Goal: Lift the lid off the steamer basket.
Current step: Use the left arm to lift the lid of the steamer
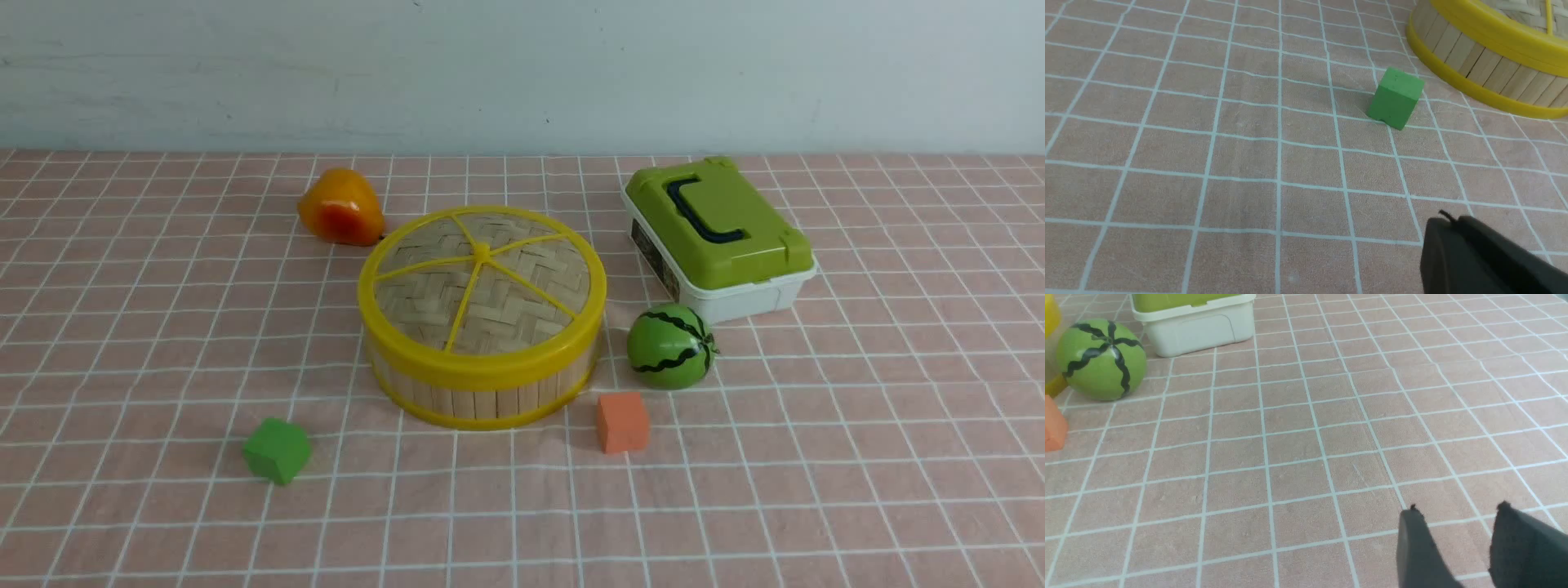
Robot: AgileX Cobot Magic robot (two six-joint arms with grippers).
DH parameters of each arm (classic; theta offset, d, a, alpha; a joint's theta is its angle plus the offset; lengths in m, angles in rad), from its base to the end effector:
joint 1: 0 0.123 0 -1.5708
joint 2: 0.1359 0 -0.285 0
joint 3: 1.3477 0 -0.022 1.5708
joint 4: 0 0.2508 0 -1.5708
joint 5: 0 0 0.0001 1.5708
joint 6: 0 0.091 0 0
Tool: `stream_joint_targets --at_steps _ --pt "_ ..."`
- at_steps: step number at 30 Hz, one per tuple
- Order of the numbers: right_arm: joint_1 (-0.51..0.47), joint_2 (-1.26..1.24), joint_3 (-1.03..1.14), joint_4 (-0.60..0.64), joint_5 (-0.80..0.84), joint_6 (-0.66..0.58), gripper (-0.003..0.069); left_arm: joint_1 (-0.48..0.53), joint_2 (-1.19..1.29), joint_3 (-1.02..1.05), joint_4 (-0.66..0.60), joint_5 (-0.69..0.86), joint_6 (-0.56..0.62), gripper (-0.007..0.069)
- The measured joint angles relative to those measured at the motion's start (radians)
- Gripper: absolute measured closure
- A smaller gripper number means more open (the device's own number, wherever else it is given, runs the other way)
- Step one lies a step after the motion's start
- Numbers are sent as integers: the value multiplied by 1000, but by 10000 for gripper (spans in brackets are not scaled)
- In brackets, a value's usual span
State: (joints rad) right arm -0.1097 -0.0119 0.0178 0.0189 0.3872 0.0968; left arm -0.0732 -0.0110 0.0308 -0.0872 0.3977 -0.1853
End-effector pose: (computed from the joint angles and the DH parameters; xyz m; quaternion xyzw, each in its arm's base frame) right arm 0.0519 -0.0051 0.1730 0.0881 0.8017 0.0042 0.5911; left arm 0.0516 -0.0069 0.1679 -0.0684 0.8104 -0.1116 0.5711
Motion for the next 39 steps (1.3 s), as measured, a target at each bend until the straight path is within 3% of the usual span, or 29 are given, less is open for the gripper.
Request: stream_joint_targets --at_steps 39 --pt "0 0 0 0 0 0 418 0 0 0 26 -1 6 583"
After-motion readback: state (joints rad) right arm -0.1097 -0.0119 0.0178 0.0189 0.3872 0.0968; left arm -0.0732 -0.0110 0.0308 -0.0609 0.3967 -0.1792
